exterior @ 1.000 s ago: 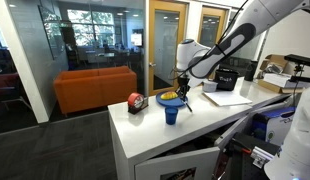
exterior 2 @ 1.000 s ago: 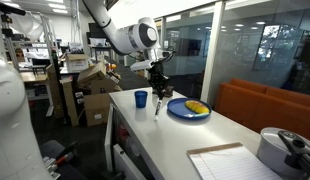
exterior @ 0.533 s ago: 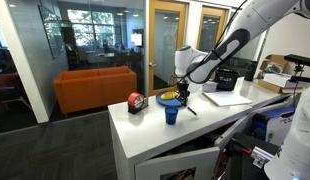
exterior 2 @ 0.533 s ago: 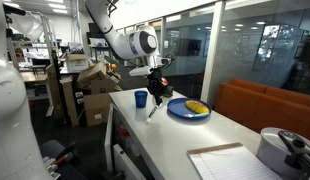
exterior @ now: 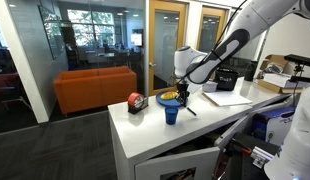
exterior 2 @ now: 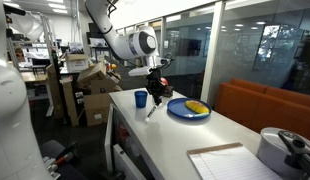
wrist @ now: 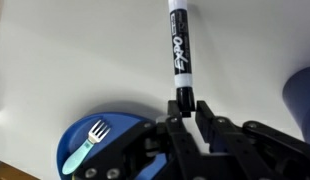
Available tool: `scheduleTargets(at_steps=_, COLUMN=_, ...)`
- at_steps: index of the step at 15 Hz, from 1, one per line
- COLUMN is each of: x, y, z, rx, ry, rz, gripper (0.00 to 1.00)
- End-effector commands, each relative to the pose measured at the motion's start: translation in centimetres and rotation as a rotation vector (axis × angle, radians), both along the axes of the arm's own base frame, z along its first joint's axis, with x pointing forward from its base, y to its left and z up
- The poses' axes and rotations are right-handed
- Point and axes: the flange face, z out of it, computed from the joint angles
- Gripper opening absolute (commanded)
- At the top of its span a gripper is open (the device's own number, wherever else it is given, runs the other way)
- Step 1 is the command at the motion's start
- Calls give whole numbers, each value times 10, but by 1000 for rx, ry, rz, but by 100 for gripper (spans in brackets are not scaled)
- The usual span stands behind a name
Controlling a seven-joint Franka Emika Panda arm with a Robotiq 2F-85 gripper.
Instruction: Remove the marker from the cup and put it on the counter
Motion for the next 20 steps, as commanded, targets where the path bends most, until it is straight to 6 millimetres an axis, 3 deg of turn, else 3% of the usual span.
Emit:
scheduleTargets(at_steps=1, x=3, y=1, z=1, rx=12, ry=12, rz=9, gripper=55)
scheduleTargets(at_steps=5, x=4, y=1, z=5, rx=19, ry=4, rz=0, gripper=84)
scheduleTargets(at_steps=7, x=3, y=0, z=15, rx=47, ry=-2, rz=-30, gripper=97)
scheduleTargets(at_steps=8, x=3, y=2, z=5, rx=24, ry=-12, rz=-21, gripper=99)
scheduleTargets(at_steps=9, x=3, y=2, z=7, rx=28, ry=-16, rz=-22, gripper=87)
scheduleTargets(at_steps=11, x=3, y=2, z=5, rx=28, ry=-11, rz=-22, gripper=99)
scheduleTargets(at_steps=20, x=3, y=2, z=4, rx=28, ry=-10, rz=-22, gripper=100)
